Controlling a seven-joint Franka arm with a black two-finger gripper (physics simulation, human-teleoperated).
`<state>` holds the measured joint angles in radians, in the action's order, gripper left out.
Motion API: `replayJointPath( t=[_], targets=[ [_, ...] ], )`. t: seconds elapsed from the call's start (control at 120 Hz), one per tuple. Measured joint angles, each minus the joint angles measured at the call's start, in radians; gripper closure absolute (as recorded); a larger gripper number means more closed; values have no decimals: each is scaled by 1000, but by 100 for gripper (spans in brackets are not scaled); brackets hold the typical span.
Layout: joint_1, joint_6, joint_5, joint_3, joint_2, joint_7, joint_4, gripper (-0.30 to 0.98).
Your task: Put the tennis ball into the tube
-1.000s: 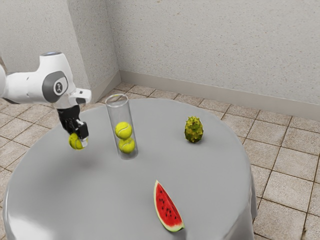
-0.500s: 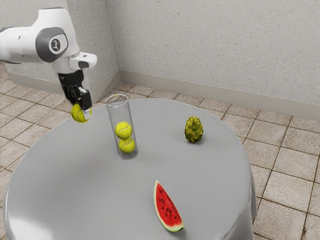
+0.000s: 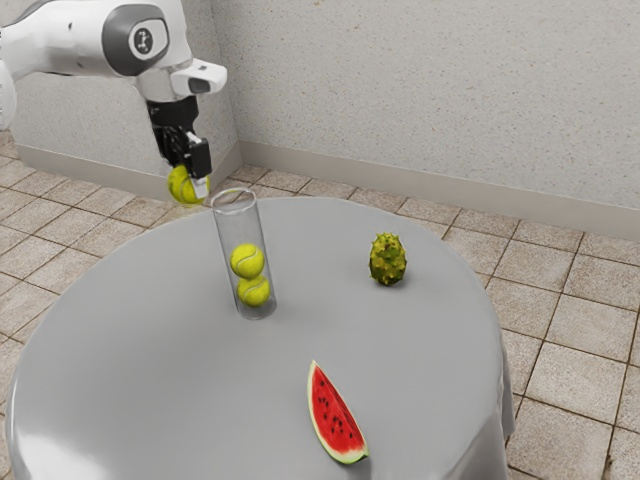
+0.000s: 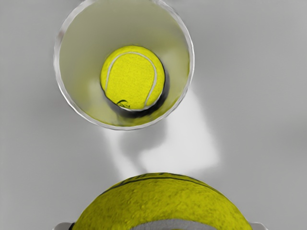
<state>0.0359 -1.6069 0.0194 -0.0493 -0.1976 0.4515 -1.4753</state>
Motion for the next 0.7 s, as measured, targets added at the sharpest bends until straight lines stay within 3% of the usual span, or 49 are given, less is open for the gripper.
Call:
replayJointPath(
  t=[0.383, 0.7],
  targets=[
    [-27, 17, -3, -3, -161, -13, 191, 33],
    [-31, -16, 7, -4, -200, -31, 210, 33]
  ],
)
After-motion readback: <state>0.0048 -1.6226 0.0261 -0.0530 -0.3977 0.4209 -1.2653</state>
